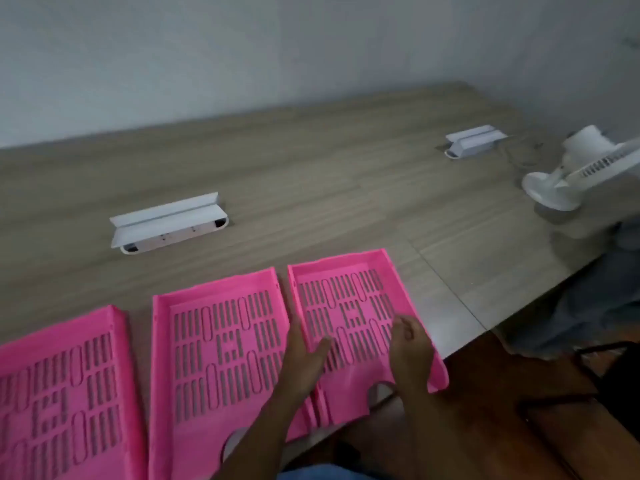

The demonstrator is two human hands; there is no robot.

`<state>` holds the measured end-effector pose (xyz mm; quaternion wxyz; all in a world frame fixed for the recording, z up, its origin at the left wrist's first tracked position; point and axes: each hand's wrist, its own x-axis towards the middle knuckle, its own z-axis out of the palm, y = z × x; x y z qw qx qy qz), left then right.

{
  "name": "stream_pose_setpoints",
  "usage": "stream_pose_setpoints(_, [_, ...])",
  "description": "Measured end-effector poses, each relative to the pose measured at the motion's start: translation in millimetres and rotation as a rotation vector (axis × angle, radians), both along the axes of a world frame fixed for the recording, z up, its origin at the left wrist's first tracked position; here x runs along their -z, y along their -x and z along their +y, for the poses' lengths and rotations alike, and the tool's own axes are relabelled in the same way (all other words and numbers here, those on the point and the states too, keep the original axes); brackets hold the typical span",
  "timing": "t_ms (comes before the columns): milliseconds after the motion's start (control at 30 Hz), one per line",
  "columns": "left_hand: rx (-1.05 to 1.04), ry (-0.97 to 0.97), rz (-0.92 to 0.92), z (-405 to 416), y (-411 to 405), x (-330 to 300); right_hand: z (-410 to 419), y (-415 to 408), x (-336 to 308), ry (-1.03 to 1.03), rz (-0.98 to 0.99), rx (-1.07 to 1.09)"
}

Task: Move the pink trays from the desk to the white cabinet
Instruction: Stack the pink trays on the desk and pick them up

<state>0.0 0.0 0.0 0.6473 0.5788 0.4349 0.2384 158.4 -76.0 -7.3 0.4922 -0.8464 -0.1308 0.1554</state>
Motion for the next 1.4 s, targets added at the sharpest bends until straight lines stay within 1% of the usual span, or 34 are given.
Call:
stream_pose_setpoints(33, [-0.055, 0.02, -0.012, -2, -6, -1, -1, -12, -2, 0.013, -0.008, 0.04])
stream_pose_setpoints(100, [-0.129, 0.095, 0.031, -7, -16, 1, -4, -35, -1, 0.053, -0.02, 0.105])
stream_pose_setpoints(167, [-0.163, 0.129, 0.049, -15, -24, 8, -8, -53, -1, 0.099, -0.01, 0.088])
stream_pose_setpoints(267, [-0.218, 0.173, 0.083, -25, -35, 12, -17, -74, 3, 0.256, 0.131, -0.024])
stream_pose_setpoints(333, [-0.247, 0.198, 0.069, -28, -39, 11, -24, -87, 10, 0.358, 0.224, -0.181])
stream_pose_setpoints(400, [-0.26, 0.237, 0.058, -31, -43, 9, -28, -96, 14, 0.367, 0.262, -0.276])
stream_pose_setpoints(433, [-0.27, 0.242, 0.057, -34, -44, 7, -29, -100, 15, 0.37, 0.246, -0.302])
stream_pose_setpoints(500, [-0.282, 0.218, 0.057, -39, -47, 4, -28, -112, 10, 0.381, 0.174, -0.321])
stream_pose_setpoints(600, [-0.297, 0.133, 0.028, -46, -55, -6, -17, -134, -4, 0.401, 0.083, -0.272])
stream_pose_setpoints(667, [-0.281, 0.055, 0.018, -46, -59, -10, -8, -147, -13, 0.372, 0.088, -0.274])
stream_pose_setpoints(767, [-0.343, 0.009, -0.026, -44, -55, -21, 9, -150, -25, 0.36, 0.082, -0.384])
stream_pose_setpoints(900, [-0.472, 0.022, -0.033, -37, -8, -35, 29, -110, -31, 0.288, 0.111, -0.509])
stream_pose_setpoints(1067, [-0.584, -0.003, -0.02, -27, 86, -47, 44, -15, -34, 0.2, 0.068, -0.671])
stream_pose_setpoints(1100, [-0.592, -0.002, -0.031, -23, 105, -49, 45, 4, -32, 0.178, 0.072, -0.691])
stream_pose_setpoints(1200, [-0.583, -0.013, 0.021, -12, 155, -48, 42, 51, -24, 0.147, 0.091, -0.705])
stream_pose_setpoints(1400, [-0.525, -0.033, 0.09, 5, 203, -33, 38, 106, -12, 0.174, 0.105, -0.664])
